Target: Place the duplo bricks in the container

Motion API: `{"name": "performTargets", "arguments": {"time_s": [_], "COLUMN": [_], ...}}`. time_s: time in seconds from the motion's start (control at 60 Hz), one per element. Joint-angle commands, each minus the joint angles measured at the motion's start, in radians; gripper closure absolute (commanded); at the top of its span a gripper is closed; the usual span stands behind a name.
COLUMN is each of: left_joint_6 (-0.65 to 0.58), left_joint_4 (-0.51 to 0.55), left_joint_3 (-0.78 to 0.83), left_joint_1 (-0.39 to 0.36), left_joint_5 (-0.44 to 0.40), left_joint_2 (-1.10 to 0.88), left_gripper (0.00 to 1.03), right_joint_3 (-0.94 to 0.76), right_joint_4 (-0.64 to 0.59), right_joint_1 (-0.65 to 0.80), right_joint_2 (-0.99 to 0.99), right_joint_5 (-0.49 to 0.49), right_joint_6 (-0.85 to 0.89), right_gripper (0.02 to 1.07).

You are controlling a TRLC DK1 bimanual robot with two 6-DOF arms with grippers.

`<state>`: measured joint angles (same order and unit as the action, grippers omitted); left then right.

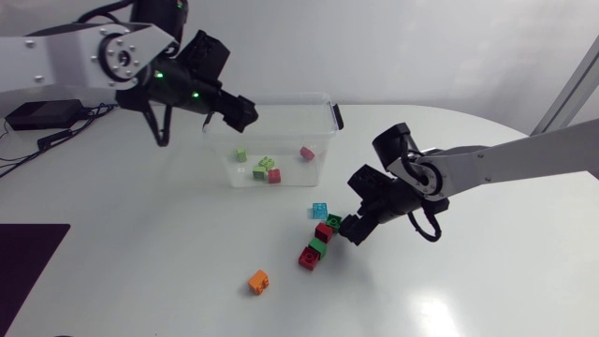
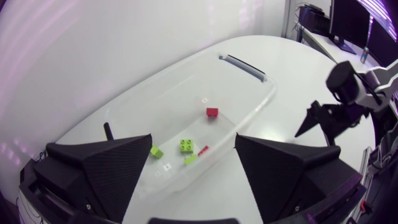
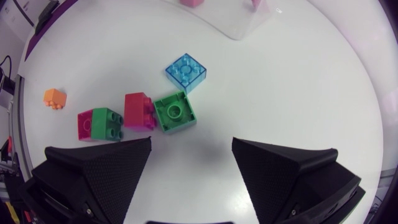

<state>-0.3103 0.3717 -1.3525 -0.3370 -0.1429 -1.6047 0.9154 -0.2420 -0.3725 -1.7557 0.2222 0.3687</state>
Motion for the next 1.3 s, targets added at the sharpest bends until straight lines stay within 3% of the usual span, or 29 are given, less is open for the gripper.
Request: {"name": "performTargets", "arguments": {"time_s": [0.0, 0.1, 0.3, 0.567, 0.717, 0.817, 1.083, 1.283], "left_joint_6": [-0.062, -0.115, -0.154, -0.112, -0.082, -0.075, -0.079, -0.078], "left_joint_4": [0.052, 0.127, 0.159, 0.157, 0.157, 0.154, 0.125, 0.075], "left_joint_3": [0.127, 0.239, 0.428, 0.521, 0.523, 0.526, 0.552, 0.575], "left_joint_1": [0.001, -0.023, -0.091, -0.240, -0.290, -0.316, -0.327, -0.349], "left_joint_5": [-0.018, -0.026, -0.024, -0.026, -0.026, -0.021, -0.009, -0.001], "left_joint_2": [0.101, 0.175, 0.227, 0.184, 0.150, 0.111, 0.038, 0.000], "left_gripper": [0.06, 0.07, 0.07, 0.07, 0.07, 0.08, 0.08, 0.11], "right_joint_3": [0.022, 0.053, 0.117, 0.154, 0.129, 0.092, 0.039, 0.108], "right_joint_4": [0.006, 0.001, -0.010, -0.051, -0.065, -0.031, -0.083, -0.189], "right_joint_1": [-0.014, -0.028, -0.055, -0.077, -0.077, -0.072, -0.071, -0.077], "right_joint_2": [-0.051, -0.079, -0.114, -0.171, -0.169, -0.134, 0.093, 0.240], "right_joint_5": [0.009, 0.006, 0.003, -0.027, -0.040, -0.046, -0.072, -0.098], "right_joint_6": [0.033, 0.033, 0.033, 0.038, 0.044, 0.049, 0.047, 0.015], "right_gripper": [0.12, 0.12, 0.14, 0.48, 0.49, 0.79, 0.80, 0.80]}}
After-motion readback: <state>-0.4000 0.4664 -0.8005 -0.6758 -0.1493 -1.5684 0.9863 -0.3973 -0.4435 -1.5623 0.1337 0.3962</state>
